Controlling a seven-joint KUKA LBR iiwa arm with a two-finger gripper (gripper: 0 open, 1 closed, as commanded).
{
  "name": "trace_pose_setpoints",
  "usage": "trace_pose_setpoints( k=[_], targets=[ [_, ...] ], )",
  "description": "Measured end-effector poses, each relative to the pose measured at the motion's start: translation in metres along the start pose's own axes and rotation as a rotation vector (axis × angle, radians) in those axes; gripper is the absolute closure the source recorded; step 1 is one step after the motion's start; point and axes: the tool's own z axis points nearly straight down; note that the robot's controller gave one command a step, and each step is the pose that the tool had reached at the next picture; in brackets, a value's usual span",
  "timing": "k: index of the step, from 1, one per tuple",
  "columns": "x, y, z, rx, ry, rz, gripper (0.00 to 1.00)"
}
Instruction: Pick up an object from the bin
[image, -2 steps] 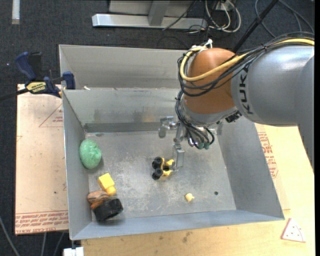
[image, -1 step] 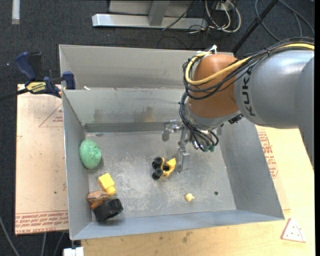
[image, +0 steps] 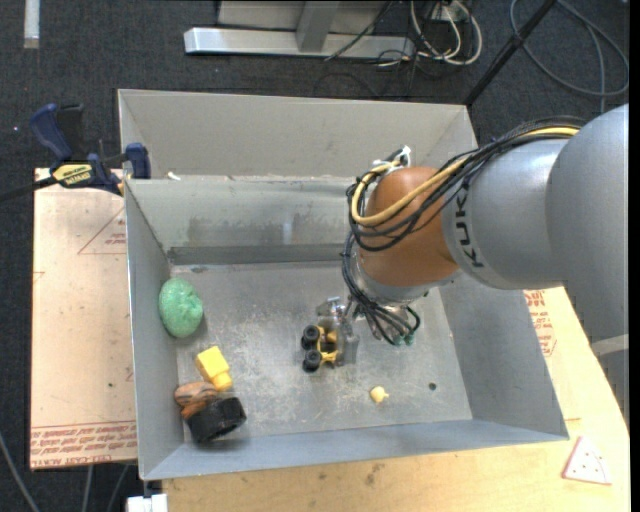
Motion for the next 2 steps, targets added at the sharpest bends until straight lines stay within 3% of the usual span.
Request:
trace_pose_setpoints(
  k=[1,2],
  targets=[
    [0.000,0.000,0.000,0.000,0.000,0.000,1.00],
    [-0.008,0.009,-0.078,0.000,0.001,0.016,1.00]
  ],
)
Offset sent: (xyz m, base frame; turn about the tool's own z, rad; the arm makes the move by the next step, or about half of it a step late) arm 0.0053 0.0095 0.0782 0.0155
